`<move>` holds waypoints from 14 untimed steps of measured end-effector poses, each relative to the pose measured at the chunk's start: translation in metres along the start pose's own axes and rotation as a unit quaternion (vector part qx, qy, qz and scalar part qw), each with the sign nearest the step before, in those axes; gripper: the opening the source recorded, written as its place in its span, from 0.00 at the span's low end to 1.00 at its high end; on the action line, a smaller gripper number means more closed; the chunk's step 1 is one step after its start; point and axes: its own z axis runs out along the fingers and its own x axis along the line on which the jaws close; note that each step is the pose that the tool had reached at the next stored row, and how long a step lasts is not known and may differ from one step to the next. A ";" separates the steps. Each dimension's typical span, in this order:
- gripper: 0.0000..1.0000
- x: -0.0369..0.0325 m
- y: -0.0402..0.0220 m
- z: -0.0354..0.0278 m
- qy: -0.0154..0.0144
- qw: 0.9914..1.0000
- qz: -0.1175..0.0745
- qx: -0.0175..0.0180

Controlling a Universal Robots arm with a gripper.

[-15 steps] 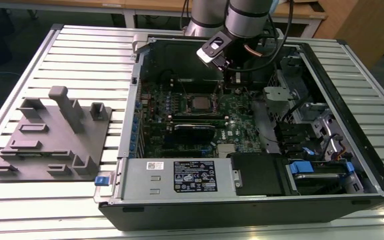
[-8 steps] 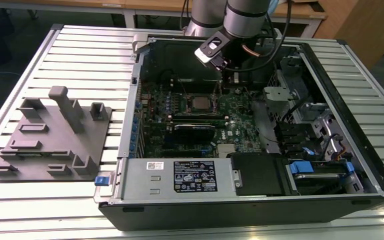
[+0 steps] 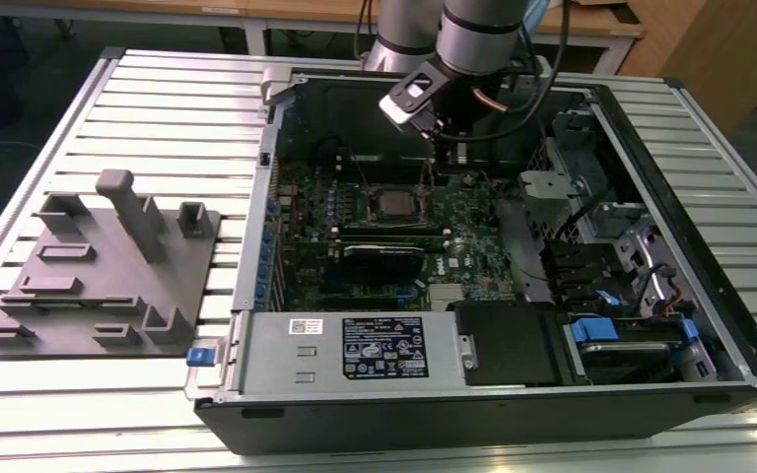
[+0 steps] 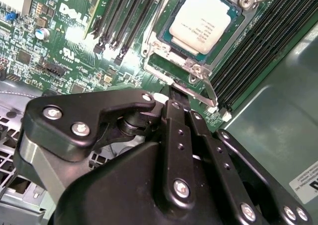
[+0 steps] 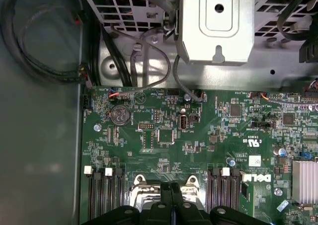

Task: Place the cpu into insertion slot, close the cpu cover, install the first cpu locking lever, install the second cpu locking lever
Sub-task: 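Close the cpu cover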

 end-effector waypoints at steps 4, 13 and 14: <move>0.10 0.0000 -0.0031 0.0001 0.000 1.000 0.000 0.000; 0.10 0.0001 -0.0139 0.0003 0.000 1.000 0.000 0.000; 0.10 0.0001 -0.0147 0.0003 0.000 1.000 0.000 0.000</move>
